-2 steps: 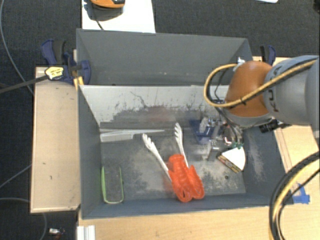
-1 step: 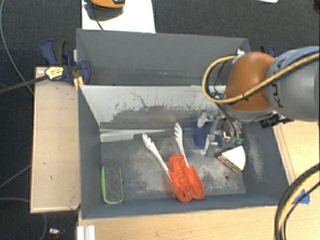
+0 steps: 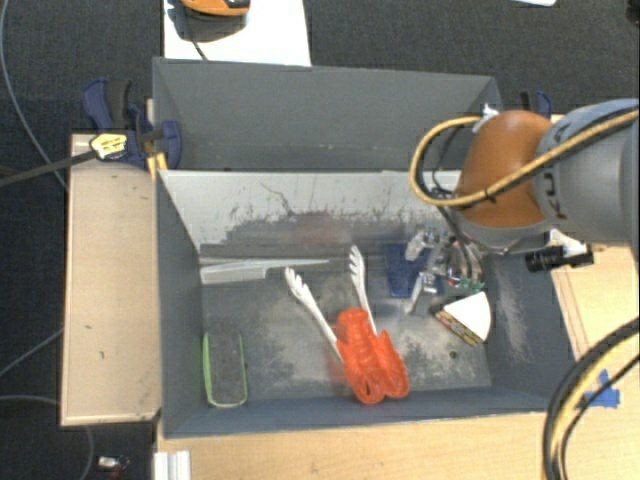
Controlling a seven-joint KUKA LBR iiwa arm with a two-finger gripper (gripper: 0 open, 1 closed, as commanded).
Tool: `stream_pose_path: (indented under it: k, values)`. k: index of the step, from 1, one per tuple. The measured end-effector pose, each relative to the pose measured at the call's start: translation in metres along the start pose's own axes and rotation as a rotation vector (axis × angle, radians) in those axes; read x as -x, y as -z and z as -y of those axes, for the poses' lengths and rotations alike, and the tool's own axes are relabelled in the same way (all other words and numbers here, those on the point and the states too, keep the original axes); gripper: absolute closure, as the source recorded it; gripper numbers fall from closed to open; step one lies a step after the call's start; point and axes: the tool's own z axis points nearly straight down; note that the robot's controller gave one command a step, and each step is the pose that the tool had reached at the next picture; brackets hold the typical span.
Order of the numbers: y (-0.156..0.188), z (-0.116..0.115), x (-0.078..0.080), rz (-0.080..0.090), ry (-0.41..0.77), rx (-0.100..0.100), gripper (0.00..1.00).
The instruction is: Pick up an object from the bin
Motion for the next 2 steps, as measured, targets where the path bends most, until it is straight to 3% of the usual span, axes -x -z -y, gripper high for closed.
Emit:
stream_pose_path:
  k: [1, 2]
  values:
    - [-0.0306, 0.0098, 0.0040, 0.012, -0.056, 0.005, 0.00]
    - [-0.0303, 0.0006, -0.0055, 0.001, -0.252, 0.002, 1.00]
